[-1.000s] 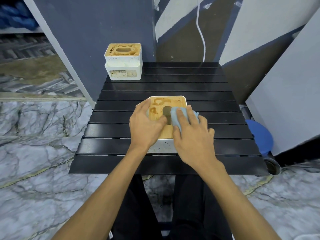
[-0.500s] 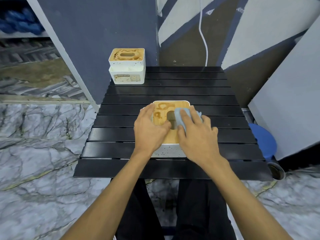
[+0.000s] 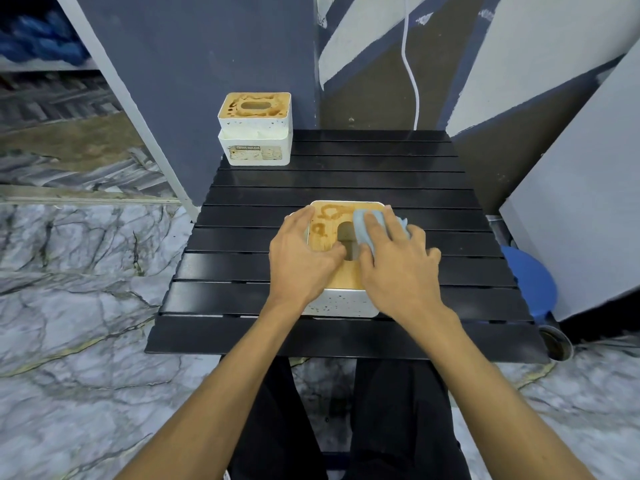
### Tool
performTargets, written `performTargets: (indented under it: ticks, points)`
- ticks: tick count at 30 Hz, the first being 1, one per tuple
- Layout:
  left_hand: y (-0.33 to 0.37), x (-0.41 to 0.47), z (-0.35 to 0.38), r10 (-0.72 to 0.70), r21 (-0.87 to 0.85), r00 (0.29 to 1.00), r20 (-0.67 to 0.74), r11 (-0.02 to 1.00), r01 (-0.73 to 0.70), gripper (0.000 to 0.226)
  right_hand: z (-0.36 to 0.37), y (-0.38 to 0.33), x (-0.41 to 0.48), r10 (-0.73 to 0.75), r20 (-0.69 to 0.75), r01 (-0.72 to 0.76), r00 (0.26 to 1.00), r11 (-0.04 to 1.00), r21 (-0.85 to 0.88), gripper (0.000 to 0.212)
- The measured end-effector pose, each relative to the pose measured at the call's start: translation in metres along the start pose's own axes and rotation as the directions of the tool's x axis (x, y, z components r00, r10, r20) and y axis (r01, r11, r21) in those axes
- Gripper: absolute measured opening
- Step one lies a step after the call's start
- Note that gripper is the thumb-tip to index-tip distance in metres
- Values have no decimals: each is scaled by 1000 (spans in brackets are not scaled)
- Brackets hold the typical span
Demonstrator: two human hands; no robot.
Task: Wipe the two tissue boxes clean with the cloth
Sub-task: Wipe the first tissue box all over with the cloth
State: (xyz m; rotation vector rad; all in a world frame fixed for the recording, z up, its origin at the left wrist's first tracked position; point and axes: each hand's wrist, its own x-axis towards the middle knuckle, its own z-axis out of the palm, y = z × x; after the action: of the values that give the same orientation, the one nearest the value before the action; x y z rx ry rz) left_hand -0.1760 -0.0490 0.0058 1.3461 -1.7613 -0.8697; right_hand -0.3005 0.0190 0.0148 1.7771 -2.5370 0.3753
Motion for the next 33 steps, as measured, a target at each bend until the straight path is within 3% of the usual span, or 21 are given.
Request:
performTargets:
  ticks: [6, 13, 20, 28, 33]
  points:
    - [0, 0, -1, 1, 9, 1000, 9, 1000, -1, 79, 4, -2, 51, 27, 55, -28, 998, 999, 27, 49]
    - [3, 0, -1, -16, -23, 1000, -1, 1000, 16, 81, -4, 6, -2, -27, 24, 27, 999, 1000, -13, 48]
    - [3, -1, -3, -21, 8, 1000, 10, 1000, 21, 82, 2, 2, 54, 14, 71, -16, 997, 1000, 26, 48]
    - [6, -2, -2, -25, -27, 999, 20, 999, 26, 79, -6, 12, -3, -21, 32, 20, 999, 1000, 13, 48]
    - [3, -2, -1, -9, -8, 1000, 26, 1000, 9, 73, -3, 8, 28, 22, 58, -24, 998, 999, 28, 50]
